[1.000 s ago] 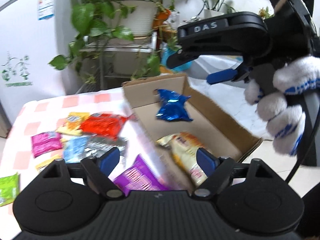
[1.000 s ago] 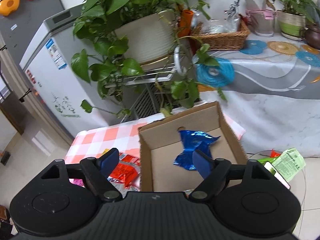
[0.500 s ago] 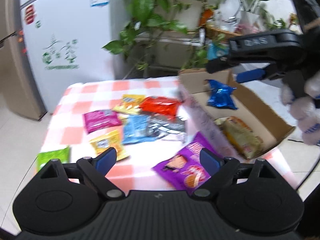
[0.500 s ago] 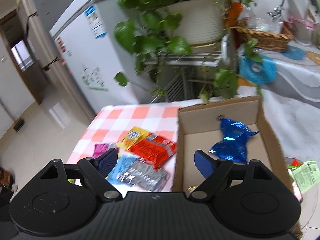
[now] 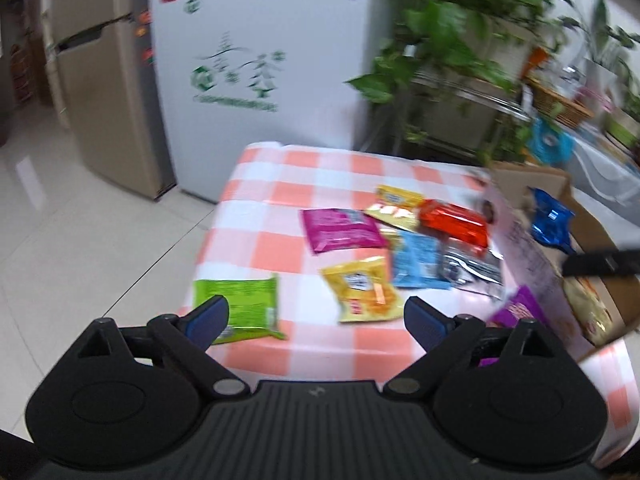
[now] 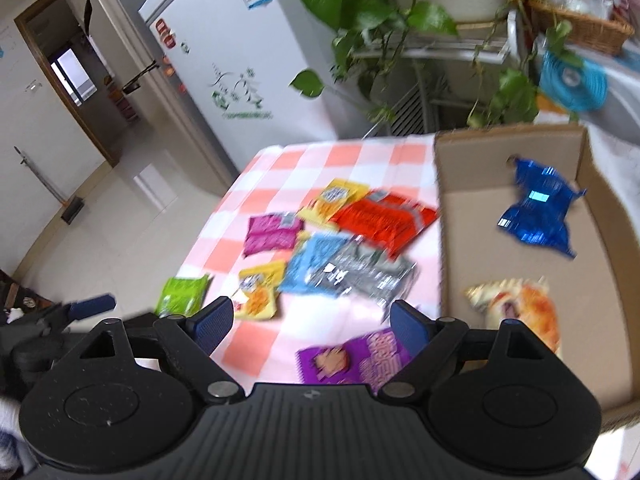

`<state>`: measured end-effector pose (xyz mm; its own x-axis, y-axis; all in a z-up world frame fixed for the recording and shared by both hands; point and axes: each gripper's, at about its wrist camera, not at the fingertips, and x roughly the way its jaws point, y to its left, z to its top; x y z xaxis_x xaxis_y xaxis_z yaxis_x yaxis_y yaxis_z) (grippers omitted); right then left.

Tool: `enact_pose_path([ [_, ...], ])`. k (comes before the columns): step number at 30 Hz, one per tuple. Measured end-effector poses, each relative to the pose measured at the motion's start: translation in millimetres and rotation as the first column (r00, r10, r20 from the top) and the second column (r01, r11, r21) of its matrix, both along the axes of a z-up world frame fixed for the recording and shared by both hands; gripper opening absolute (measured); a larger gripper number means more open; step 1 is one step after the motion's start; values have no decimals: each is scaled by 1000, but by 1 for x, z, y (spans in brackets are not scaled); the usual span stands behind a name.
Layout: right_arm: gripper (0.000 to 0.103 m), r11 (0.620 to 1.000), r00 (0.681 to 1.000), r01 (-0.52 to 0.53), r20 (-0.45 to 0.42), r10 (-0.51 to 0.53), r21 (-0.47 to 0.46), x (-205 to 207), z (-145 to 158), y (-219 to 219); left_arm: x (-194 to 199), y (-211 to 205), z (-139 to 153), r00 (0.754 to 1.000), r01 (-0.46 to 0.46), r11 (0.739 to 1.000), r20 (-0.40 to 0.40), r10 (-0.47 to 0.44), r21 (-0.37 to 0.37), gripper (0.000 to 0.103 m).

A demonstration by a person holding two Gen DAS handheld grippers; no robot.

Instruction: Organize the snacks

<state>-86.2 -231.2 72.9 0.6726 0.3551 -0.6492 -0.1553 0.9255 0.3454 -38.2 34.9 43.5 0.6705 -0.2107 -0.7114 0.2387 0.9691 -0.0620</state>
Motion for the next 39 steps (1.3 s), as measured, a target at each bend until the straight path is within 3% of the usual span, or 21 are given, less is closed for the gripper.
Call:
enact_pose_path([
  [11,93,985,990,102,-107,-87,141,-14,-22,9,54,36,-26,988,-132,991,-83,129,-34,94],
  [19,93,974,974,175,-171,-150,144,-16,-40,14,82,39,-61,980,-169,985,-109,166,-23,94],
  [23,93,972,966,198,-192,-172,124,-13,-47,17,88,35,-73,986,-138,990,-99,136,-17,94],
  [30,93,966,951,236,-226,-209,100,-3,-59,23,88,18,-91,994,-67,996,-89,72,53,79],
  [34,93,961,942,266,-236,-240,82,2,-63,25,83,8,-94,997,-3,997,-76,9,80,78],
  [39,93,954,931,295,-241,-275,49,9,-67,31,73,-2,-94,993,71,996,-95,-66,53,76],
])
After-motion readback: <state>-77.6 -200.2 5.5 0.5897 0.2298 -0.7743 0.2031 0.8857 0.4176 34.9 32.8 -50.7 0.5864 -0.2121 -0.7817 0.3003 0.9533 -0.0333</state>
